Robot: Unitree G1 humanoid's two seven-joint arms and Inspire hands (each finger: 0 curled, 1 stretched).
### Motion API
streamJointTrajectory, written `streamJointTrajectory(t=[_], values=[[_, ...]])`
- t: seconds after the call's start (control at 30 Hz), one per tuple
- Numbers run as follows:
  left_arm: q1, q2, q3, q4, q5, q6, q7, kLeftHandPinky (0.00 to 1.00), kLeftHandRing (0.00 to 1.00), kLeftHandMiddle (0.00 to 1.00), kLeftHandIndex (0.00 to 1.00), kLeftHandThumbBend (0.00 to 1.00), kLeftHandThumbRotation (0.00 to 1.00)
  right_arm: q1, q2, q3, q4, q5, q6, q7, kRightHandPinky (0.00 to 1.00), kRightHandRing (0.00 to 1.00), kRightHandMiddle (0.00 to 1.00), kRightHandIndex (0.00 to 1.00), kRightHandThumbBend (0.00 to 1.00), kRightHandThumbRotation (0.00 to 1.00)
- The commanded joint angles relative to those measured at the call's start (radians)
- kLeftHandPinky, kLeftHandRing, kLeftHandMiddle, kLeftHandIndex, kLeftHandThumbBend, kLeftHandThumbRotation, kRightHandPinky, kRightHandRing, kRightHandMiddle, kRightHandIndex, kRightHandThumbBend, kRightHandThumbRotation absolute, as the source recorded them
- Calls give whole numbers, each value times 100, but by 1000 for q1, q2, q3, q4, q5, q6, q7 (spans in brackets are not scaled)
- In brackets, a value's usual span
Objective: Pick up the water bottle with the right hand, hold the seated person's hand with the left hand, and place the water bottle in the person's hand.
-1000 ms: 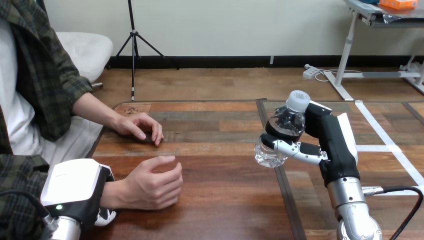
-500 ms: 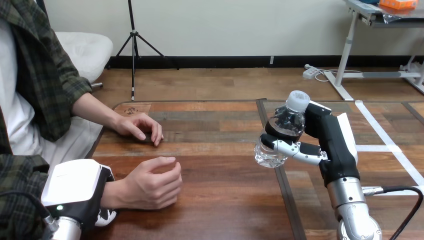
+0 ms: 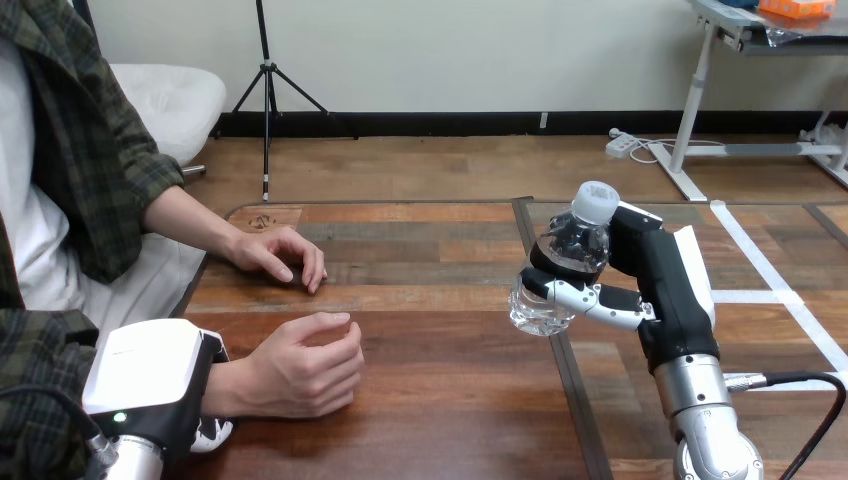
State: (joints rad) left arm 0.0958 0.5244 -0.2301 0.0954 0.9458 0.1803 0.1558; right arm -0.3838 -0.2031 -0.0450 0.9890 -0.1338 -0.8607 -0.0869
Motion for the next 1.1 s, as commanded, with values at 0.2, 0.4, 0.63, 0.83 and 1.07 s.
streamJointTrajectory(t=[0.2, 0.4, 0.63, 0.83, 1.07], values=[[-40, -12, -26, 12, 3, -16, 13, 45, 47, 49, 50, 77, 0, -82, -19, -16, -35, 13, -18, -6, 39, 45, 51, 53, 73, 0], [-39, -14, -25, 8, 4, -15, 14, 46, 47, 49, 50, 77, 0, -82, -20, -15, -35, 6, -21, -12, 39, 44, 51, 53, 73, 0], [-39, -13, -25, 2, 2, -11, 2, 46, 47, 49, 50, 77, 0, -83, -20, -15, -32, 6, -22, -10, 39, 44, 51, 53, 73, 0], [-37, -11, -23, 0, -5, -15, -4, 46, 47, 49, 50, 76, 0, -82, -20, -13, -38, -2, -17, -20, 40, 45, 51, 53, 73, 0], [-35, -9, -21, -6, -10, -13, -12, 46, 47, 49, 49, 78, 0, -82, -17, -16, -38, 10, -21, -7, 40, 44, 51, 53, 73, 0]])
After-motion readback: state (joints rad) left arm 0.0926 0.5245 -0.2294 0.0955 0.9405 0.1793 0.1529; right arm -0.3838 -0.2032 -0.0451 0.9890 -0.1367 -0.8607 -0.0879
